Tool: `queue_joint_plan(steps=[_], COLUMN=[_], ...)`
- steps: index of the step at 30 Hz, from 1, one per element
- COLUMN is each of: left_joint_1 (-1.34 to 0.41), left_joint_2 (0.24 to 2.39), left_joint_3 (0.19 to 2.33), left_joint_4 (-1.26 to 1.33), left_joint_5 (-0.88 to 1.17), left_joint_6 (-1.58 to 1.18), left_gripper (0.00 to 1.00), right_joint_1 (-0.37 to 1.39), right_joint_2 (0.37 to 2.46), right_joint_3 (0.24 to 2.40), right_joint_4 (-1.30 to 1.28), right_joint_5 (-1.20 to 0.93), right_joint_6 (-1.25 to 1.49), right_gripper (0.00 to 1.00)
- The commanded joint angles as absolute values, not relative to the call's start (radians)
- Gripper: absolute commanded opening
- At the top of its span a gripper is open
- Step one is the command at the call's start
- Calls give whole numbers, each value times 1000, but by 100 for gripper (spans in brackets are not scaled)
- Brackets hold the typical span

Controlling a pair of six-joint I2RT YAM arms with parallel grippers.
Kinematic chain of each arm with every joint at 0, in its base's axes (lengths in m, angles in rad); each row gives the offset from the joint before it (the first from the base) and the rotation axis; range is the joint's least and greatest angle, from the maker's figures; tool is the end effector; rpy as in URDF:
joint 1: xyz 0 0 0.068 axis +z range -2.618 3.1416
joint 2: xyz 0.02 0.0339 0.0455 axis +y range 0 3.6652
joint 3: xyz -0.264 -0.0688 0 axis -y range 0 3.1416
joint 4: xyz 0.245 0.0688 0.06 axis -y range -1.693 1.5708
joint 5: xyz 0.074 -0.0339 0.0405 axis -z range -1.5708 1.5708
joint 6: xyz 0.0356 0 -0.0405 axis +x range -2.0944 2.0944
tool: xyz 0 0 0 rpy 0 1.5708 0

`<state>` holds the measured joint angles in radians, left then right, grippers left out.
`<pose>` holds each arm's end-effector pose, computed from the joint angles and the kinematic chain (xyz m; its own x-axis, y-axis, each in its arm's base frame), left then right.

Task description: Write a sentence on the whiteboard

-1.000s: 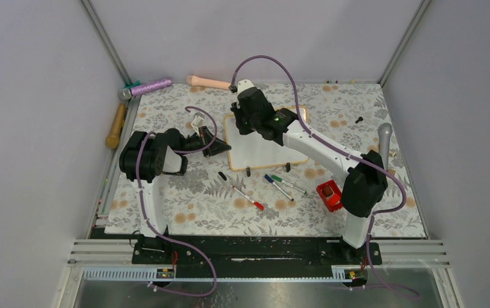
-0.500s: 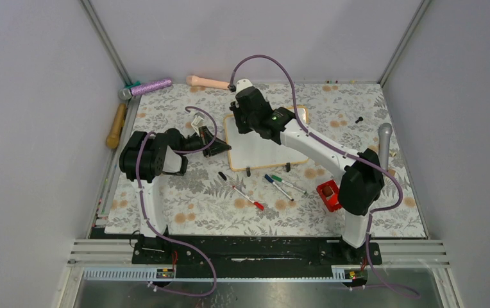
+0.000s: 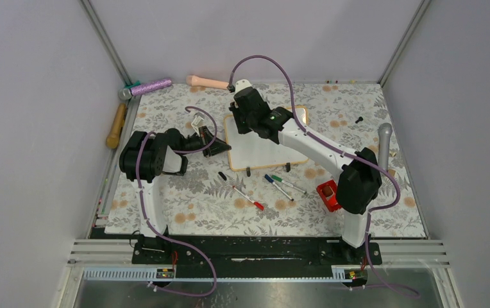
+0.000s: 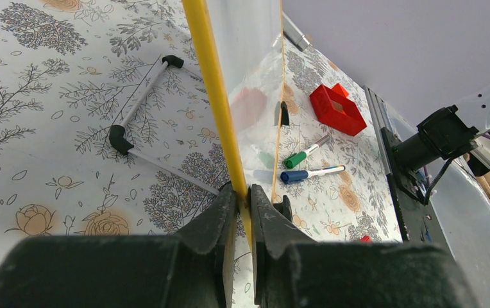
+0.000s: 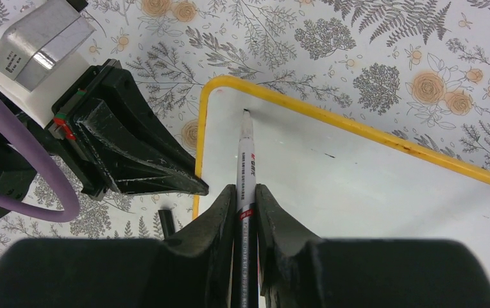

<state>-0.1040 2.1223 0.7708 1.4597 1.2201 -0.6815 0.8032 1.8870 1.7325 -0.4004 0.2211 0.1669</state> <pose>0.3505 -0.0702 0.1216 -0.5240 -0.1629 -0.8360 0.8165 0.1830 -0.5475 0.3152 0.3154 0.3287 -0.4559 -0.2390 -0.8573 -0.5039 0.8633 0.0273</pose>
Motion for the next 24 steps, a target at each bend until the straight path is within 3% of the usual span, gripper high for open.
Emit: queue_joint_plan(steps=[1,24], left_joint_1=[-119,-119], left_joint_2=[2117,2118], left_joint_3=[760,759], left_joint_4=[1460,1462], left_joint_5=[1296,1295], left_joint_6=[-603,-598], left_gripper=[0,0], right_joint_1=[813,813], right_joint_2=[1897,1865], right_joint_3=[1778,1683], right_joint_4=[-414,-415], right_joint_5=[258,201], right_joint_6=[151,179], right_gripper=[0,0])
